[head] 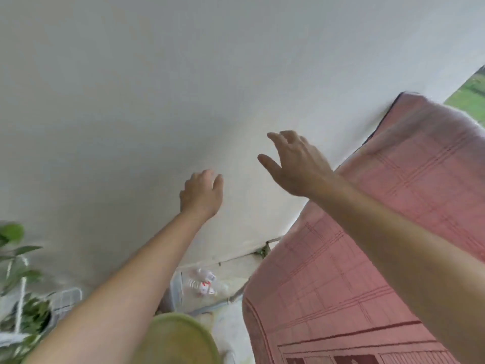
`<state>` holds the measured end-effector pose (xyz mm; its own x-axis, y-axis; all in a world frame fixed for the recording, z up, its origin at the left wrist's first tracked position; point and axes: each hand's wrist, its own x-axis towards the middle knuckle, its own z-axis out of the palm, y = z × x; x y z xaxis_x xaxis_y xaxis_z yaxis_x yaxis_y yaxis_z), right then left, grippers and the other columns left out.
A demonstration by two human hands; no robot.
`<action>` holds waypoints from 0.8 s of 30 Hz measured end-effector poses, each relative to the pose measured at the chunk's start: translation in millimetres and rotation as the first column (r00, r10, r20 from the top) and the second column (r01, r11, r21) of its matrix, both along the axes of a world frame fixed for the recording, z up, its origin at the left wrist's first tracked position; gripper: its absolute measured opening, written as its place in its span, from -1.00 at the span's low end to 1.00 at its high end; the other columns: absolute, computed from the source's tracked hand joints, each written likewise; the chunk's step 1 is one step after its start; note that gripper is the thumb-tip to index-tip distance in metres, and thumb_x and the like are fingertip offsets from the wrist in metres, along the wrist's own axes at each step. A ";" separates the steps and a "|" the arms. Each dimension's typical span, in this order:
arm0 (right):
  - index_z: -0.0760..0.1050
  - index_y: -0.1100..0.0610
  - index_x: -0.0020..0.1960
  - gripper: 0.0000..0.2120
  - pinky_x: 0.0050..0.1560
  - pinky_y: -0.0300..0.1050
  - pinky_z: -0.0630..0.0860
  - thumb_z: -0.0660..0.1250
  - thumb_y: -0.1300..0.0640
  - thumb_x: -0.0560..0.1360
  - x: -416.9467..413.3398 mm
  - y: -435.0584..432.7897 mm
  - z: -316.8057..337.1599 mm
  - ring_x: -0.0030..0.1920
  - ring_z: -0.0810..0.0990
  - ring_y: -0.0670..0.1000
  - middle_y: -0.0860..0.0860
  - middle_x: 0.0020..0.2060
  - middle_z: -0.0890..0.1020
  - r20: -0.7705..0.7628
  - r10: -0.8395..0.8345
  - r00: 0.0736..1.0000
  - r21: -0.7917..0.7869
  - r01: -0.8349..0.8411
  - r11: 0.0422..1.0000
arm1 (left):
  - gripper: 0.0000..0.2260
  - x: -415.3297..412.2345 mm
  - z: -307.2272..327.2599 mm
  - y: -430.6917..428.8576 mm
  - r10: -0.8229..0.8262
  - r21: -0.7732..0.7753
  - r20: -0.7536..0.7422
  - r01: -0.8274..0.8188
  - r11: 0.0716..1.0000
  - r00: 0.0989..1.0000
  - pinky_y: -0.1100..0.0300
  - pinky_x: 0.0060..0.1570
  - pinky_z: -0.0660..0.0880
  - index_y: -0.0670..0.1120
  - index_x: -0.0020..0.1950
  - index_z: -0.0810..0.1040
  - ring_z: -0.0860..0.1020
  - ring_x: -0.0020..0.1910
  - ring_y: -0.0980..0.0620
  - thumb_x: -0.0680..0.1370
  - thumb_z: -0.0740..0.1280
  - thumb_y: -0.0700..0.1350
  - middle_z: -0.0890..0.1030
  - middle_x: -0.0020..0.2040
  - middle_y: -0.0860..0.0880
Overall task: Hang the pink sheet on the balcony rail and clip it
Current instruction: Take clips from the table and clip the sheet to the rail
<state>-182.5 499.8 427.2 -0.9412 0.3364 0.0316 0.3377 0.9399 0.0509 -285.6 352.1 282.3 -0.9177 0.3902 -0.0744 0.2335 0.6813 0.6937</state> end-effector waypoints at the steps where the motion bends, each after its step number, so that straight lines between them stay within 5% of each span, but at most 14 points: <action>1: 0.16 0.05 0.56 -0.41 0.32 0.10 0.37 0.07 -0.23 0.63 6.5 -9.3 -4.5 0.43 0.33 0.17 0.13 0.50 0.27 -0.045 0.000 0.999 -0.002 0.000 1.000 | -0.61 -6.7 10.6 -21.1 0.012 -0.076 -0.078 -0.018 0.997 0.997 -0.10 0.25 0.40 -0.09 0.31 0.48 0.44 0.28 -0.24 0.64 0.09 0.11 0.51 0.28 -0.22; 5: 0.08 0.08 0.59 -0.39 0.41 0.11 0.24 0.04 -0.20 0.64 33.2 -46.4 -13.4 0.53 0.16 0.17 0.17 0.57 0.10 -0.171 -0.029 0.985 -0.023 0.025 0.999 | -0.54 -5.5 65.8 -85.8 -0.010 -0.208 -0.328 -0.061 0.976 0.945 -0.13 0.32 0.30 -0.09 0.47 0.34 0.36 0.38 -0.25 0.65 0.09 0.12 0.40 0.41 -0.22; 12: 0.10 0.11 0.59 -0.35 0.48 0.13 0.15 0.04 -0.22 0.63 113.5 -143.8 -12.3 0.55 0.12 0.22 0.21 0.58 0.08 -0.371 -0.177 0.912 -0.072 0.162 0.984 | -0.53 65.3 136.7 -165.3 -0.140 -0.153 -0.605 0.058 0.986 0.784 -0.13 0.32 0.27 -0.12 0.47 0.35 0.33 0.41 -0.21 0.64 0.15 0.10 0.37 0.44 -0.19; 19: 0.04 0.06 0.60 -0.35 0.52 0.13 0.10 0.03 -0.24 0.62 240.5 -209.0 5.0 0.57 0.09 0.20 0.19 0.59 0.04 -0.400 -0.390 0.829 -0.037 0.411 0.911 | -0.52 140.3 158.5 -190.4 -0.293 -0.132 -0.637 0.273 0.953 0.713 -0.12 0.33 0.27 -0.12 0.47 0.35 0.30 0.42 -0.19 0.63 0.16 0.10 0.35 0.46 -0.17; 24: 0.09 0.05 0.59 -0.35 0.53 0.14 0.14 0.07 -0.23 0.60 375.2 -226.8 25.8 0.56 0.14 0.16 0.17 0.58 0.09 -0.476 -0.599 0.644 -0.072 0.650 0.756 | -0.52 253.7 187.2 -148.7 -0.480 -0.116 -0.656 0.550 0.827 0.583 -0.08 0.37 0.22 -0.08 0.49 0.32 0.27 0.46 -0.11 0.63 0.11 0.12 0.32 0.49 -0.12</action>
